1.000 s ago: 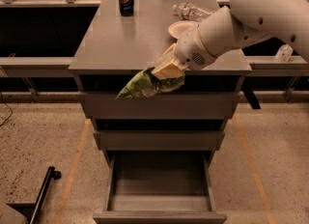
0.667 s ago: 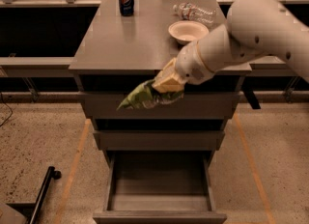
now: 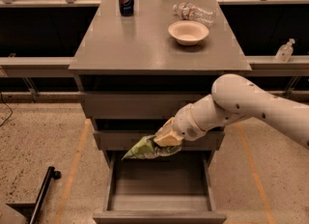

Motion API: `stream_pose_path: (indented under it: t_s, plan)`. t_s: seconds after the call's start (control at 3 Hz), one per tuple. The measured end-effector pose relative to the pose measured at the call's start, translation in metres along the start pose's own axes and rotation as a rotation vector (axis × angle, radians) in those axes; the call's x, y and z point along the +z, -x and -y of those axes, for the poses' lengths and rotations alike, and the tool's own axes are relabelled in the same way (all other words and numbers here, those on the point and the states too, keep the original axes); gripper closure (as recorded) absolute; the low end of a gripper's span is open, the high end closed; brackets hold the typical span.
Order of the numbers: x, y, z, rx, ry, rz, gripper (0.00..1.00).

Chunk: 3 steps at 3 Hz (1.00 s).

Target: Place green jalapeno chip bag into bottom drawer

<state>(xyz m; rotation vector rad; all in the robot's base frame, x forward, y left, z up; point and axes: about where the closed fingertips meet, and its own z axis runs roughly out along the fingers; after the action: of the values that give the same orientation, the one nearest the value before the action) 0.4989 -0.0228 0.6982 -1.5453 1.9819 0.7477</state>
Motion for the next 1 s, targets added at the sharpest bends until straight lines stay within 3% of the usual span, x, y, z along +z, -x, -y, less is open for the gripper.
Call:
stream_pose_path:
  t_s: [0.33, 0.67, 1.0]
  plan:
    - [0.000, 0.000, 0.000, 0.000, 0.000, -0.003, 1.00]
    - [0.031, -0.019, 0.000, 0.006, 0.041, -0.015, 1.00]
    - [0.076, -0.055, 0.000, 0.021, 0.087, -0.017, 1.00]
